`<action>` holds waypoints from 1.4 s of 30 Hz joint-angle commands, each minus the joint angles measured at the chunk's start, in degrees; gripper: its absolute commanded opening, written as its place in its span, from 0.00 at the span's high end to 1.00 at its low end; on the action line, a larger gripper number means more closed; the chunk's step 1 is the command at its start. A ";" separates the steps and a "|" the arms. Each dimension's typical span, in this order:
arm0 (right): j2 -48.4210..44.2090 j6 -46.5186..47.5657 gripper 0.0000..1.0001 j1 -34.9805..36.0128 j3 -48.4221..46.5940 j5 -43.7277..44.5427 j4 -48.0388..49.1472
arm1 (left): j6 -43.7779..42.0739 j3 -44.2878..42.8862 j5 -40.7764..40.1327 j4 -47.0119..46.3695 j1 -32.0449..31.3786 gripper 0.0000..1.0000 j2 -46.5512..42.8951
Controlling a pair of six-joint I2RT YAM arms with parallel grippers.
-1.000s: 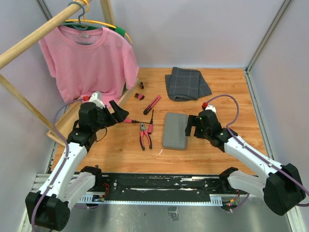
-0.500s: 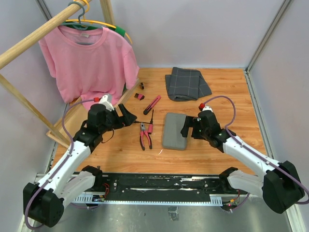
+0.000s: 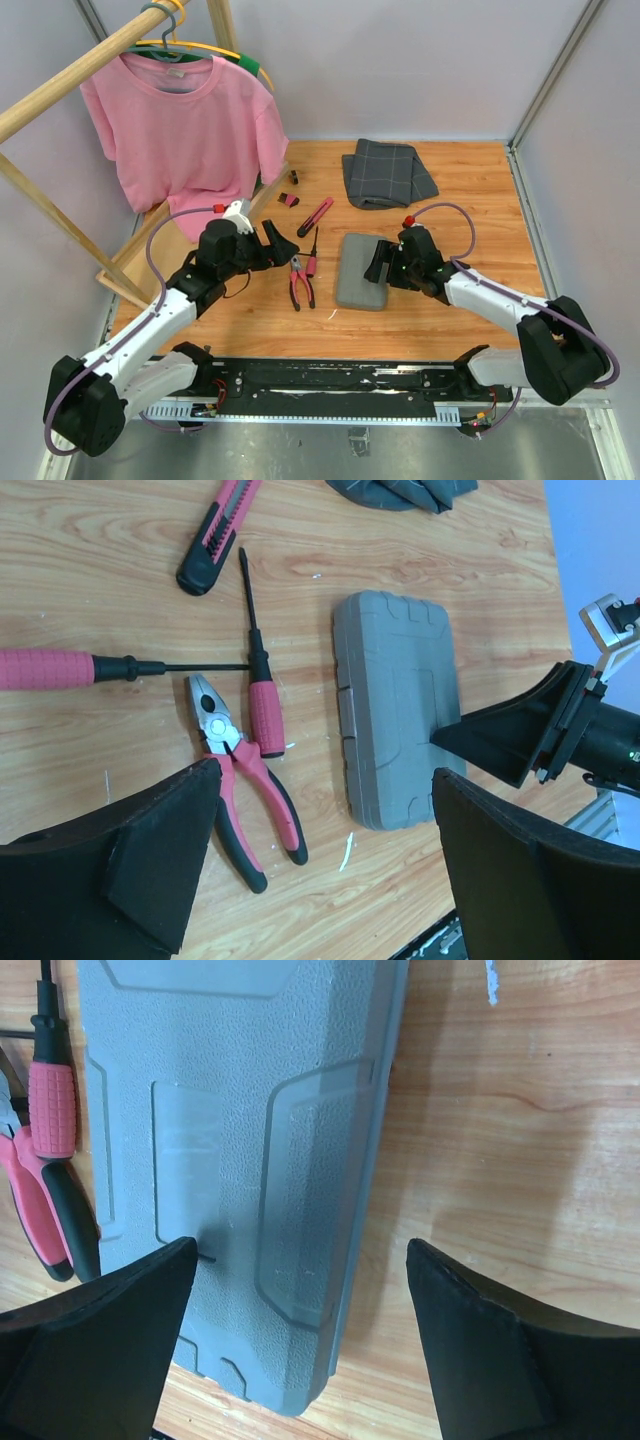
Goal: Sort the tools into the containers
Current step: Open the storage box at the center of the board.
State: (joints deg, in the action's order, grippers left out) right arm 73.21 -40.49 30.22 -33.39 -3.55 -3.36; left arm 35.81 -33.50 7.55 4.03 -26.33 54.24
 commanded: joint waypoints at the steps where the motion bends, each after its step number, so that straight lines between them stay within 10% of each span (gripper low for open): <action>1: 0.97 -1.04 0.14 -0.67 -0.26 0.87 1.07 | -0.27 0.99 -0.55 -4.56 -0.57 0.10 0.53; 17: 2.50 -2.58 0.28 -2.80 6.17 -5.43 14.03 | 0.15 2.13 -8.70 -5.19 -0.49 0.01 -4.49; 42: 10.41 -4.33 0.48 -12.17 14.12 -15.69 26.81 | 1.53 6.06 3.48 -15.86 -0.54 0.08 2.32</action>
State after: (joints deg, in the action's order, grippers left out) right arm 80.73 -46.33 20.84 -23.00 -19.88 26.89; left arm 36.53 -28.14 7.22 -6.83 -26.46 54.37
